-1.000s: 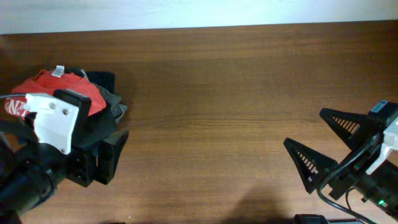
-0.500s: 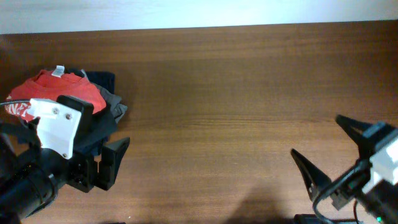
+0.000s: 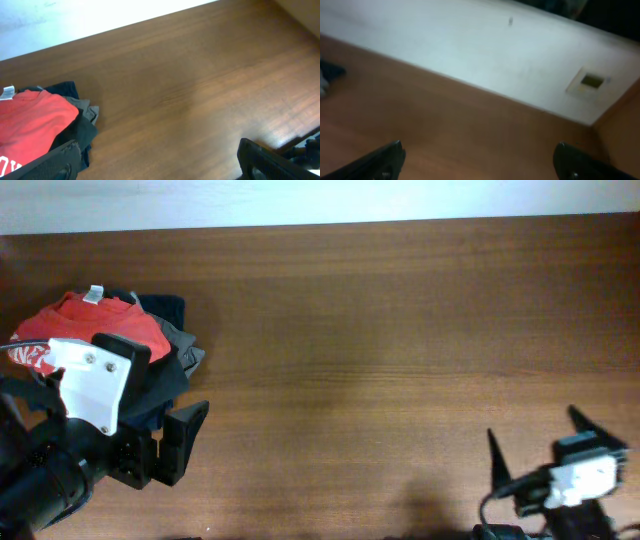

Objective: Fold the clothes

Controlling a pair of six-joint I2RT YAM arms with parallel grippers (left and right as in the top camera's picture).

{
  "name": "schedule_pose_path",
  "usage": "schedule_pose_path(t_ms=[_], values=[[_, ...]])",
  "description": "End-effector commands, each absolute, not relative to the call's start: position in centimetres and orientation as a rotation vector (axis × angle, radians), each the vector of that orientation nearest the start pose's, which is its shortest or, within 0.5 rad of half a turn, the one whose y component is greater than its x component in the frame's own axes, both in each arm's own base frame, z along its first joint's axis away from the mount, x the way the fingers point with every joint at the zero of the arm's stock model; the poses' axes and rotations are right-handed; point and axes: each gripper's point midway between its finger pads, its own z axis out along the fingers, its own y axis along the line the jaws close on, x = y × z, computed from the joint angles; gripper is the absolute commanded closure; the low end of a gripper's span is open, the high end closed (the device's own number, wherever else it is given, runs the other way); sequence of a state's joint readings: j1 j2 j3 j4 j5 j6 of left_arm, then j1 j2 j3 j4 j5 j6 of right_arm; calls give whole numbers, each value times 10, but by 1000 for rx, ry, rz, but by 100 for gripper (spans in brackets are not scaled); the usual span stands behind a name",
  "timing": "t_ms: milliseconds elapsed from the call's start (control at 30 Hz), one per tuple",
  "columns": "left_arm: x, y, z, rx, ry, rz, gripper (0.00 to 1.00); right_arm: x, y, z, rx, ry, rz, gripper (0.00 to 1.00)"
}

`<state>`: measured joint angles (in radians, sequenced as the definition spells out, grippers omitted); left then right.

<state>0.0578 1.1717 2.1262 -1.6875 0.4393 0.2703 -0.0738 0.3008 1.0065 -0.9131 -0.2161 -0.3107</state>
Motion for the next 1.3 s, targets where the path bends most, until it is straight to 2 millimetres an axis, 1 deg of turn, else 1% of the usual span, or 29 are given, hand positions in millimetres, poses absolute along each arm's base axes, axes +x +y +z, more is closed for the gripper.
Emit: schedule_pose_path(t_ms=[0,67,100,267,400,567,667,800,867,900,967,1267], values=[[184,-66,438,483,2187,-345,1,163,27,286,-387,1800,-70,1],[184,-66,438,483,2187,-345,1,166,30,258,-407,1825,-50,1],[184,-66,438,483,2187,-345,1,168,32,239,-418,1842,-39,1],[184,-66,438,483,2187,-345,1,174,32,194,-424,1895,-26,1],[184,-66,438,483,2187,-344,1,180,32,166,-428,1937,-17,1],[184,-66,438,483,2187,-345,1,187,32,144,-430,1968,-11,1],[184,-66,438,483,2187,-345,1,188,32,122,-435,2018,0,1],[184,-66,438,483,2187,-345,1,188,32,97,-439,2076,13,1],[184,-66,438,483,2187,-345,1,187,32,78,-442,2118,23,1],[184,-66,438,483,2187,-345,1,187,32,74,-442,2126,24,1],[184,-66,438,483,2187,-345,0,188,31,76,-438,2117,13,1],[184,-66,438,483,2187,-345,1,188,29,75,-434,2122,6,1]])
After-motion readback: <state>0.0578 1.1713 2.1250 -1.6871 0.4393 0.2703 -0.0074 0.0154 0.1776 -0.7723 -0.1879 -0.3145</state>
